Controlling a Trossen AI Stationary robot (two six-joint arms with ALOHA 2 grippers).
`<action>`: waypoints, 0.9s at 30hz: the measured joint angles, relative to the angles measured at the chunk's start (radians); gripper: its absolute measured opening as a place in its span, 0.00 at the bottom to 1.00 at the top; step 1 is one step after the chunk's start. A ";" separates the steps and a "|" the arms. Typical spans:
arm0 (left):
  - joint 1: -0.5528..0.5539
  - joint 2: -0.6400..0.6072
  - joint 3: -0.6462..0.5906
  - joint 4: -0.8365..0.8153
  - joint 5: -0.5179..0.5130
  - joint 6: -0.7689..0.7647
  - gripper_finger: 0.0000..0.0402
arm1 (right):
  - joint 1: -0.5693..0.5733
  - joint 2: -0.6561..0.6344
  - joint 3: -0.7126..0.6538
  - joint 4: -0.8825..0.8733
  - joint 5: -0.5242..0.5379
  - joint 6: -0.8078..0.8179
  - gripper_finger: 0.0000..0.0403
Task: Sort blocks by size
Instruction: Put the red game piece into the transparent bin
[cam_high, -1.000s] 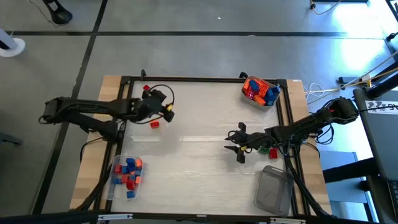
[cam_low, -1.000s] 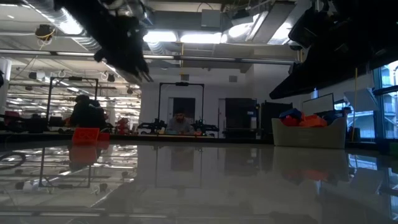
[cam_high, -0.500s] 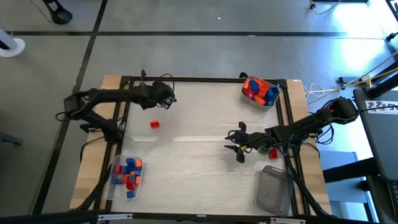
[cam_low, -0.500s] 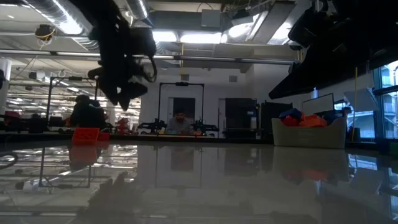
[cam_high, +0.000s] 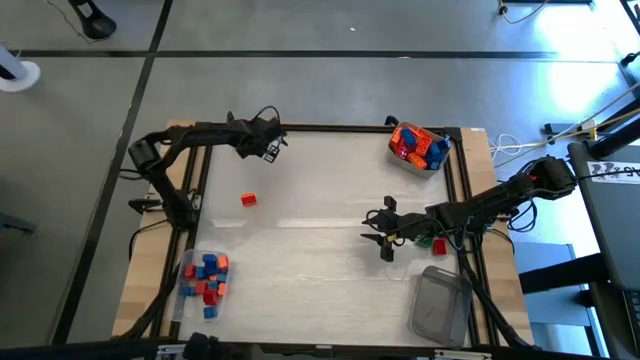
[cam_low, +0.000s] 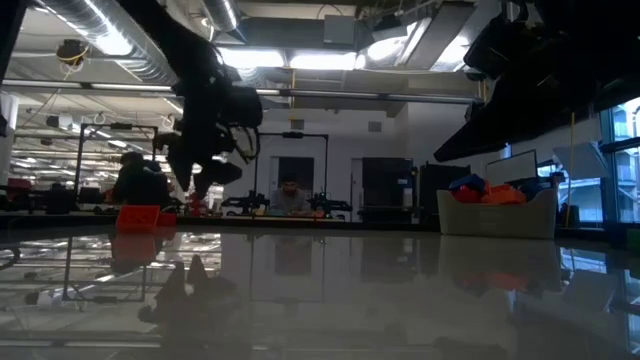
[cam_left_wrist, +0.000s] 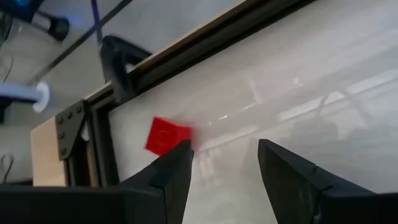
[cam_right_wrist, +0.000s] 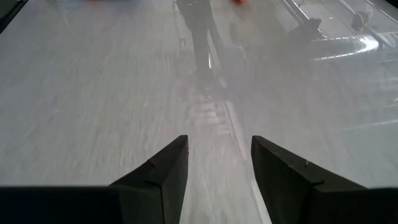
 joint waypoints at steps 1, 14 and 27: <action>0.016 0.006 0.000 -0.004 0.000 -0.001 0.42 | 0.000 0.000 0.000 0.000 0.000 0.000 0.44; 0.176 0.012 0.000 0.000 0.130 0.021 0.42 | 0.000 0.000 0.000 0.000 -0.001 0.001 0.44; 0.252 0.105 -0.001 0.008 0.177 0.031 0.42 | 0.000 0.000 0.000 0.000 -0.001 0.001 0.44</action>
